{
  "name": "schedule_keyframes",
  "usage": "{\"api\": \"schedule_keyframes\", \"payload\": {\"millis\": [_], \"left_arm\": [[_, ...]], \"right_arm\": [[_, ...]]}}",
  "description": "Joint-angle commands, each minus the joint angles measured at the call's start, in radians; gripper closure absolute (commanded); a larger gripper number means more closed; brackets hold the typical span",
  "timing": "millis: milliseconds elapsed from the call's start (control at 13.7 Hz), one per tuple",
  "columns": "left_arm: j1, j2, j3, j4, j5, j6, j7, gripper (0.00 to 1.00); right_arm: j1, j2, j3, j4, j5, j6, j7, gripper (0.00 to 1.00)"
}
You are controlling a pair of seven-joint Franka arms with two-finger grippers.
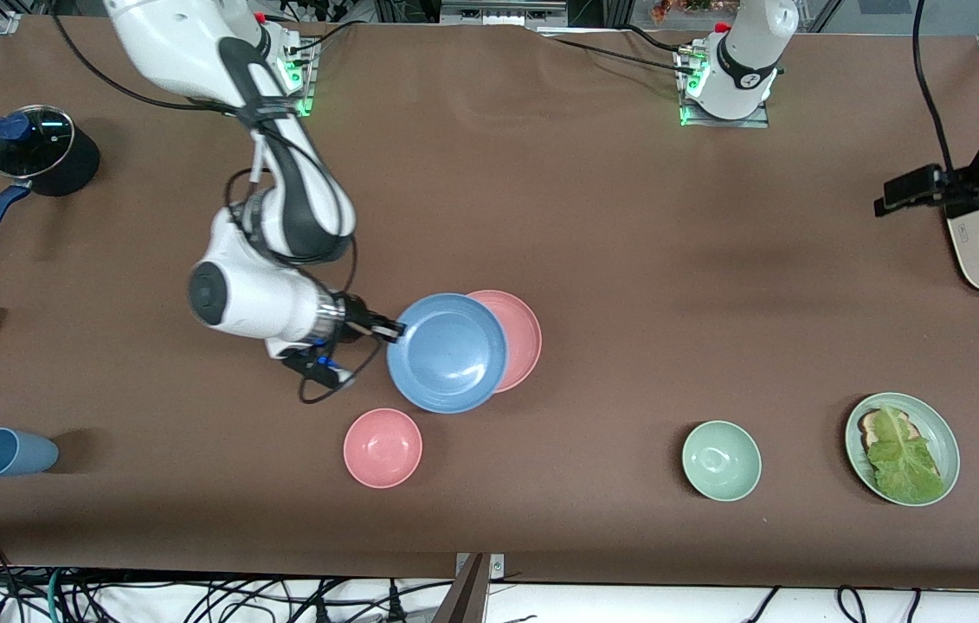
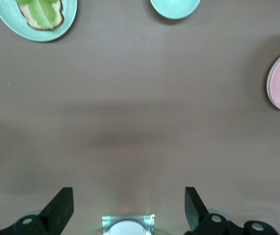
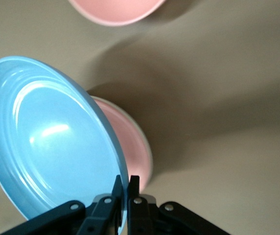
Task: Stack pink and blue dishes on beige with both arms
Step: 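Lower the blue plate onto the pink plate and open the right gripper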
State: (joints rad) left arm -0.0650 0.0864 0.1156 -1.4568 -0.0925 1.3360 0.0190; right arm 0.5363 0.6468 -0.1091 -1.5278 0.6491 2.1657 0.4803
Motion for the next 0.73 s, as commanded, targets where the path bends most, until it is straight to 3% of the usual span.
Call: {"api": "schedule_keyframes", "payload": {"millis": [0,365,656], "left_arm": [[-0.004,-0.036,-0.002,0.001,0.030,-0.060,0.003,0.00],[-0.019,-0.092,-0.008,-0.014,0.030,-0.167,-0.005,0.00],[-0.015,-0.086,-0.008,-0.028,0.028,-0.166,-0.007,0.00]], "right_arm": [[0.051,0.056,-0.006,0.043,0.012,0.042,0.018,1.00],[0.085,0.065,-0.008,0.003,0.004,0.033,0.003,1.00],[0.083,0.063,-0.011,-0.037,-0.019,-0.018,-0.052,0.97]]}}
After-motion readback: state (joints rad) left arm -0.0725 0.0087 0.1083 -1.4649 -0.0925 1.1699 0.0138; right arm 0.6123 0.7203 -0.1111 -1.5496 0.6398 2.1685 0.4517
